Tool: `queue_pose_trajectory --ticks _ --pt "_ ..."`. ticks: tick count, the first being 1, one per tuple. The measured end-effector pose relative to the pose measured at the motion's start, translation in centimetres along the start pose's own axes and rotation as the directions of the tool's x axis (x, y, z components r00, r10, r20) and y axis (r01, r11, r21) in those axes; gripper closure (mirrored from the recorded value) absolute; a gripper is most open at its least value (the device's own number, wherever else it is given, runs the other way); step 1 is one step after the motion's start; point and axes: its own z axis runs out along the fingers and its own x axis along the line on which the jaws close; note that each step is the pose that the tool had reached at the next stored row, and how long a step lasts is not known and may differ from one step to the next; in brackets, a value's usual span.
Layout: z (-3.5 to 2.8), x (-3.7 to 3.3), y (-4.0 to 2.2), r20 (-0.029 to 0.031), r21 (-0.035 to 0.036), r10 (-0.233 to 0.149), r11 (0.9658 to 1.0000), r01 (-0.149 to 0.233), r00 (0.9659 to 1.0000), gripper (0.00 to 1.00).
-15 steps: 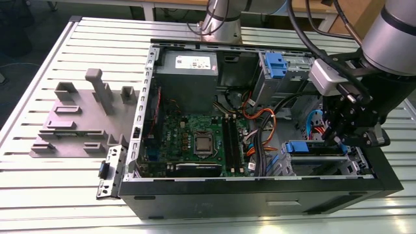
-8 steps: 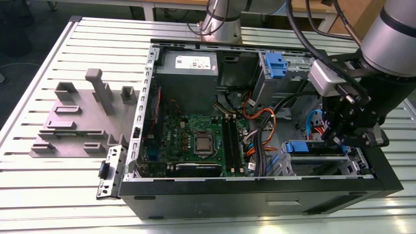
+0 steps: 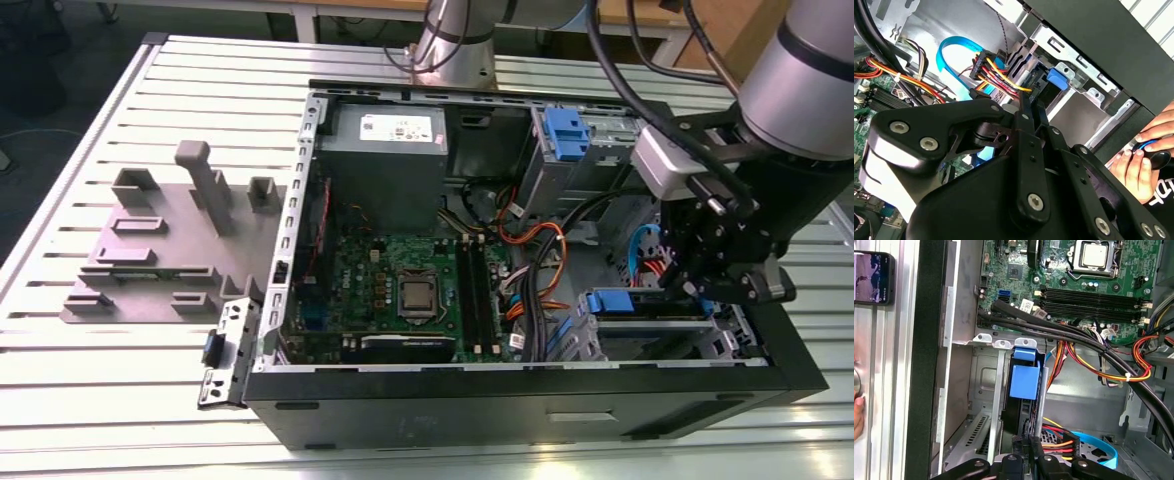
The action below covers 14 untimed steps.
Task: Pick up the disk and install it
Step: 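Insert the first disk wire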
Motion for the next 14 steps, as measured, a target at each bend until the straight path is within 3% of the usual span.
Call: queue_pose_trajectory --ticks 8,14 --pt "0.09 0.01 0.01 0.0014 0.0001 0.000 1.0000 0.000 1.0000 0.82" --pt "-0.21 0.03 -0.02 0.0016 0.0002 0.000 1.0000 0.000 1.0000 0.82"
